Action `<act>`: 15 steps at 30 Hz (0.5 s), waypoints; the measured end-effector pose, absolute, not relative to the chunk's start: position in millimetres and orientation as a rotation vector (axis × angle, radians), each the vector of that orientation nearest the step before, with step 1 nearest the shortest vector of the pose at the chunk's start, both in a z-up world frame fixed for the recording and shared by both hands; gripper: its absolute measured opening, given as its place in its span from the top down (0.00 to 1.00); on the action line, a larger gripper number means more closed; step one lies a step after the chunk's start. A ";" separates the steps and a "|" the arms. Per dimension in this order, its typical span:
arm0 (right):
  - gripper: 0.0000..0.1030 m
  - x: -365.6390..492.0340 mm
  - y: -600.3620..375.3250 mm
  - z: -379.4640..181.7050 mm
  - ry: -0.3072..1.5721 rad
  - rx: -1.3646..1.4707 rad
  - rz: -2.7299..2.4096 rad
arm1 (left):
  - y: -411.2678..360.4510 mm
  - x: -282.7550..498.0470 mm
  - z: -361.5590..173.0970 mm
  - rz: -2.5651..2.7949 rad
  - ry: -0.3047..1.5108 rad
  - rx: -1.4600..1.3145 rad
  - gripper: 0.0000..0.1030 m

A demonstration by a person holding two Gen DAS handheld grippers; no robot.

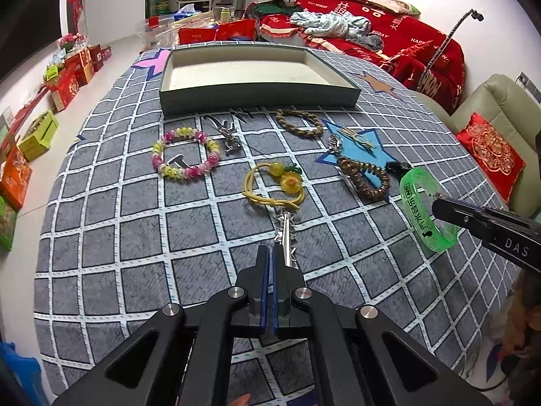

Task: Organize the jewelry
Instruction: 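Lift the hair clip with the left tool while the right tool lifts the green bracelet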

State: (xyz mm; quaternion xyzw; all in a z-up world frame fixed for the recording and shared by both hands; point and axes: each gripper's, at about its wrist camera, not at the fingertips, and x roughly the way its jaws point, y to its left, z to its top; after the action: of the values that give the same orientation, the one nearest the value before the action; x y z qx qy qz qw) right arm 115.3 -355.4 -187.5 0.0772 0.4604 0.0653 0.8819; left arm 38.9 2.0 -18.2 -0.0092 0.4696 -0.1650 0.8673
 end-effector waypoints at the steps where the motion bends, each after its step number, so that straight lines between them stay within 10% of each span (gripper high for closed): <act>1: 0.89 114.8 -356.1 -187.5 0.958 0.164 0.135 | 2.9 38.8 -18.4 -0.367 0.981 -0.036 0.83; 15: 0.89 110.0 -357.7 -186.0 0.941 0.191 0.138 | 14.8 32.4 1.6 -0.395 0.805 -0.116 0.83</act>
State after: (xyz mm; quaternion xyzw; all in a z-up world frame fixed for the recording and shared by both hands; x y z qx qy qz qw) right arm 110.0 -357.7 -186.0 0.0918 0.4524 0.0665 0.8846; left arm 32.4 14.8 1.6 -0.0559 0.3888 -0.1910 0.8995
